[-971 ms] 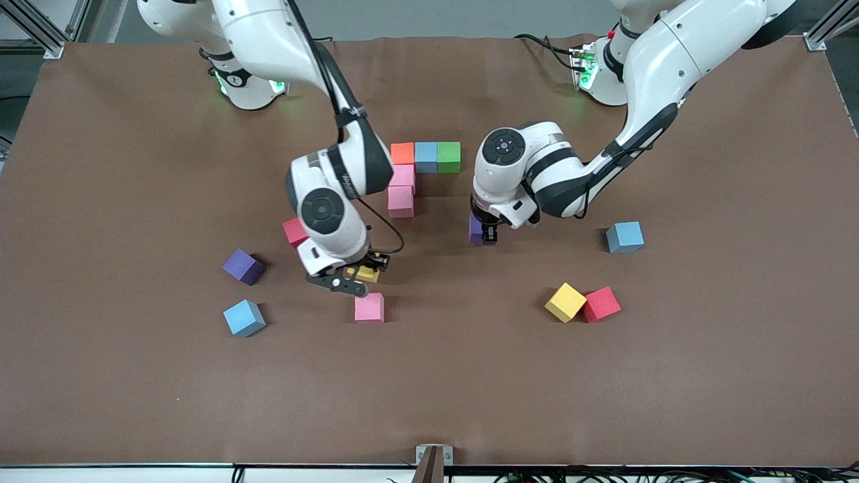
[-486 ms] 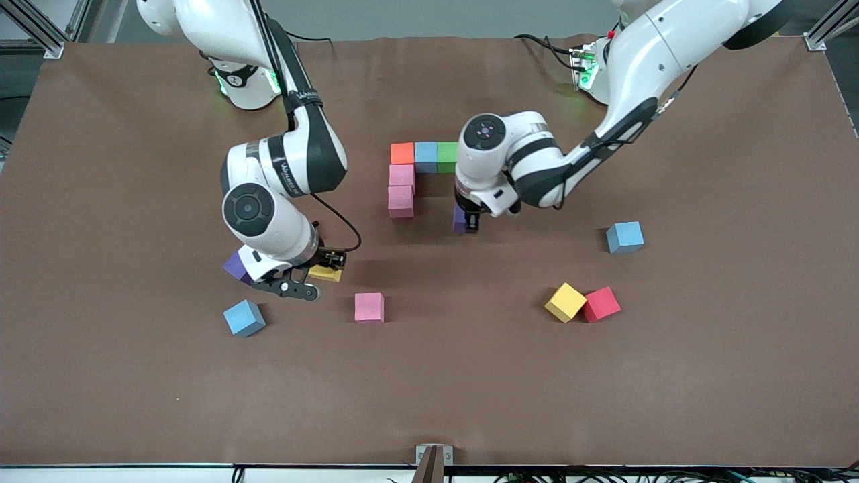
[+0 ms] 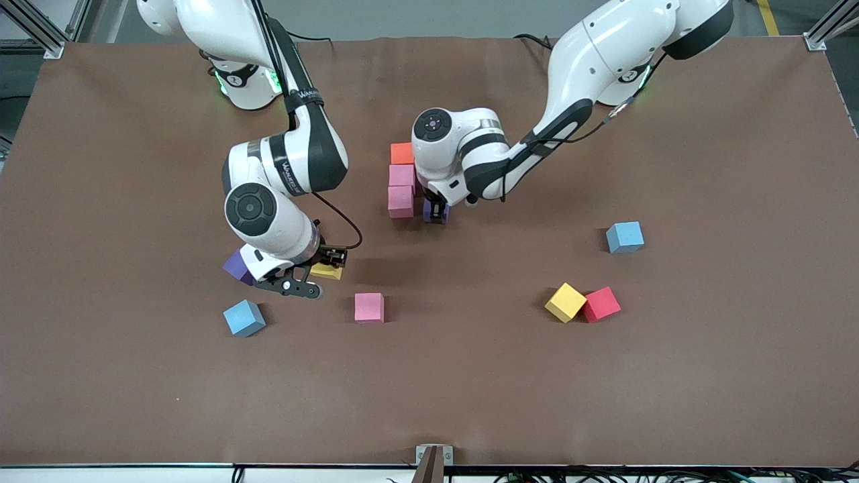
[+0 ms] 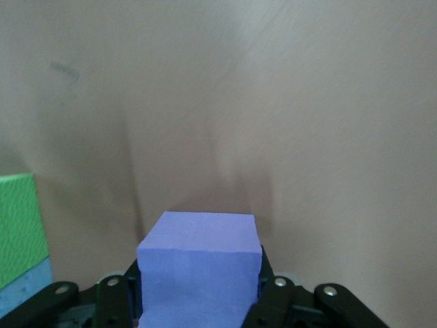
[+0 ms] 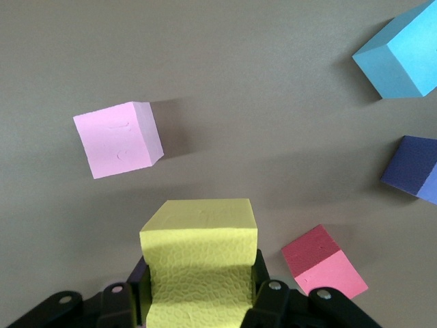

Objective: Arrange 11 blocks into digit 3

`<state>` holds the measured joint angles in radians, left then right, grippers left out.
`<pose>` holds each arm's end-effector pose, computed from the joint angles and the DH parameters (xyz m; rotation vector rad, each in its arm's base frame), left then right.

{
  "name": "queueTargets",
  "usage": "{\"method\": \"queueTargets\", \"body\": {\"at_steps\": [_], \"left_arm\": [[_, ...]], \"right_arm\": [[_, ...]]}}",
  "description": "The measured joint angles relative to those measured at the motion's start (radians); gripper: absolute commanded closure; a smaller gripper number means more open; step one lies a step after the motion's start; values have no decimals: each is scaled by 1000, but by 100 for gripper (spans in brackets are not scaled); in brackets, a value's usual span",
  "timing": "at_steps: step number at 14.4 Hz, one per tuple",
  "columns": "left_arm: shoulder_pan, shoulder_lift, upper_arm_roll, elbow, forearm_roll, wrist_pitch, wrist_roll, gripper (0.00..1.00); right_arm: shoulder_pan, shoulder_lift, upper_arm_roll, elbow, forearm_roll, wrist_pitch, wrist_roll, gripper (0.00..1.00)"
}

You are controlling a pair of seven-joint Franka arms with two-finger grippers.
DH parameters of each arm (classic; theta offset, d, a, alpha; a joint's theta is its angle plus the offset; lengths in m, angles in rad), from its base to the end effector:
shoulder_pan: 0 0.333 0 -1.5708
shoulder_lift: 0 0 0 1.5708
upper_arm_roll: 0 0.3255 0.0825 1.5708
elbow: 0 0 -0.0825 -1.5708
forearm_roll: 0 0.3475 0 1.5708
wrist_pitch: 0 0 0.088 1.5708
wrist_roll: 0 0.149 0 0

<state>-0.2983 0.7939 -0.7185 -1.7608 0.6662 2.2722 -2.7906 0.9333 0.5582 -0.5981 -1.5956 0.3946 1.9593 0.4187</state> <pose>0.3885 -0.4989 0.1855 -2.3239 -2.0848 -0.0052 0.5726 0.2921 0.3266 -3.1070 0.3013 0.1541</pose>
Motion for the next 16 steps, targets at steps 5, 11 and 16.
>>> {"method": "queueTargets", "body": {"at_steps": [5,11,16], "left_arm": [[-29,7,2,14,-37,-3,-5,67],[-29,8,21,32,-64,0,-27,67],[-30,13,34,49,-65,0,-39,65]], "right_arm": [[1,0,0,-9,0,2,0,100],[1,0,0,-17,0,7,-1,99],[1,0,0,-18,0,7,-1,99]]}}
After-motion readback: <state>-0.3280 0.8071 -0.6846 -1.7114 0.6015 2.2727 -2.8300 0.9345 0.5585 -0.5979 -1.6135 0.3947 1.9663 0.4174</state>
